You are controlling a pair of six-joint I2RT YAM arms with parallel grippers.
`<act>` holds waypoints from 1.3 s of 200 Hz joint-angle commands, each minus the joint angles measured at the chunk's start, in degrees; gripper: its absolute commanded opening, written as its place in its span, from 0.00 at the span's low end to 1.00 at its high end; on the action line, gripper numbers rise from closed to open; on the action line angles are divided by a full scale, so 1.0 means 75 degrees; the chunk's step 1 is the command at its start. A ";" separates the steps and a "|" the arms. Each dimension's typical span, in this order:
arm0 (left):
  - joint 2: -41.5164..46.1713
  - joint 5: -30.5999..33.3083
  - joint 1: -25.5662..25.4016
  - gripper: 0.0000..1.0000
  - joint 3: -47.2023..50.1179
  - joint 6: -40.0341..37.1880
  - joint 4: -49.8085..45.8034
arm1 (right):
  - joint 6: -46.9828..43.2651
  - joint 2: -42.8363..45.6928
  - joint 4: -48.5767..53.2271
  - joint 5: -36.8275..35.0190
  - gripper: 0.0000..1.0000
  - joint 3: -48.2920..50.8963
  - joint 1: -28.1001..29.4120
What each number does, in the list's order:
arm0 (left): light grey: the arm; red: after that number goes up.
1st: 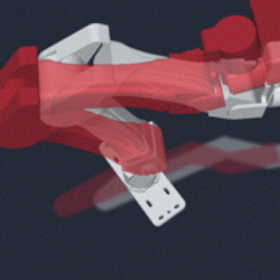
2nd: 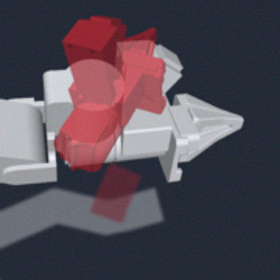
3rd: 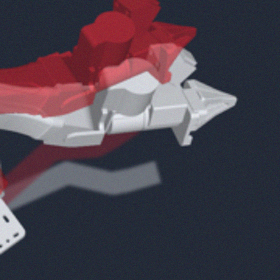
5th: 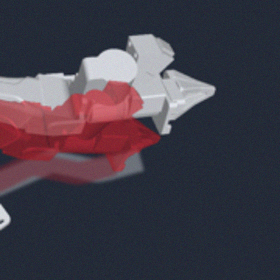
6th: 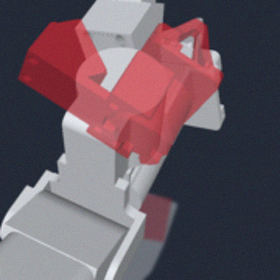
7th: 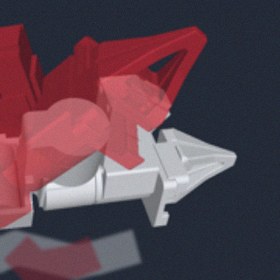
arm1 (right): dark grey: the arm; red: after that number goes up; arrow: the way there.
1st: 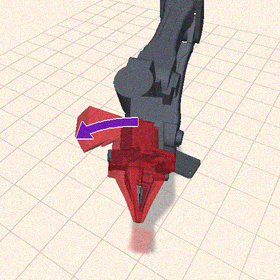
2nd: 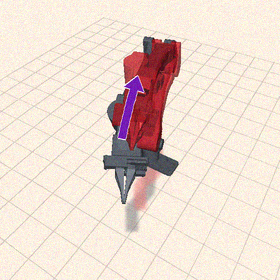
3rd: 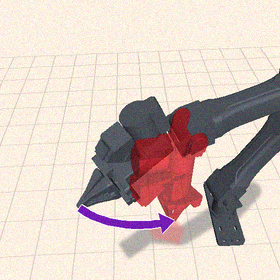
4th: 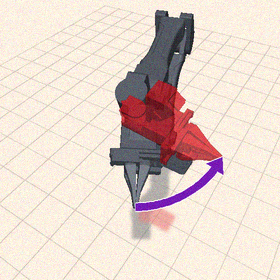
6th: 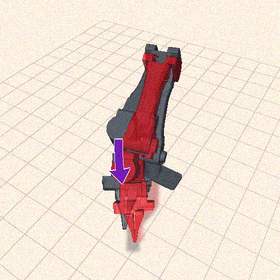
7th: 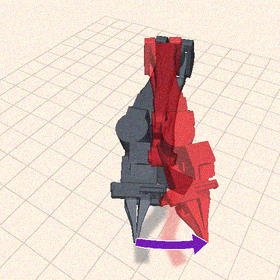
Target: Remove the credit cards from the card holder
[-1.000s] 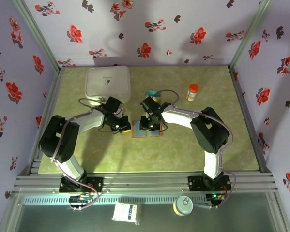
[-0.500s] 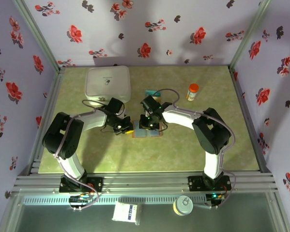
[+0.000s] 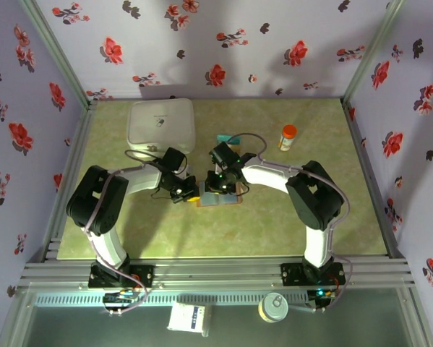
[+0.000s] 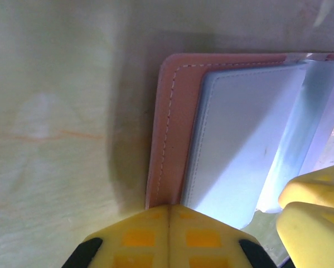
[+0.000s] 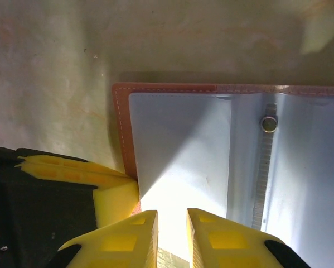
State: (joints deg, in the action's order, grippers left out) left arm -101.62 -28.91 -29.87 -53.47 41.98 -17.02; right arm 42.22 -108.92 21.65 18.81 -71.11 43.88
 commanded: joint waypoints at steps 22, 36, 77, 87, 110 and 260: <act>0.0105 0.0585 -0.0009 0.00 -0.0093 -0.0414 -0.0910 | 0.0210 -0.0414 -0.0347 0.0462 0.22 -0.0210 -0.0003; 0.0145 0.0608 -0.0014 0.00 -0.0056 -0.0416 -0.0898 | 0.0253 -0.0505 -0.0467 0.0602 0.22 -0.0195 0.0008; 0.0201 0.0713 0.0033 0.00 -0.0031 -0.0499 -0.1001 | 0.0220 -0.0606 -0.0260 0.0323 0.21 -0.0210 0.0021; 0.0226 0.0760 0.0050 0.00 -0.0015 -0.0533 -0.1023 | 0.0164 -0.0566 -0.0109 0.0135 0.21 -0.0213 0.0015; 0.0237 0.0848 0.0109 0.00 0.0002 -0.0621 -0.1096 | 0.0008 -0.0396 0.0255 -0.0321 0.20 -0.0187 -0.0003; 0.0195 0.0927 0.0584 0.00 -0.0129 -0.0998 -0.1339 | 0.0218 -0.0111 -0.0906 0.0347 0.19 0.0741 -0.0448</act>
State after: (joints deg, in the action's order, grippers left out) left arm -100.47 -25.67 -26.59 -54.17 36.23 -22.55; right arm 42.65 -111.09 16.45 20.97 -67.85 41.36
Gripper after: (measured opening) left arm 0.051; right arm 0.192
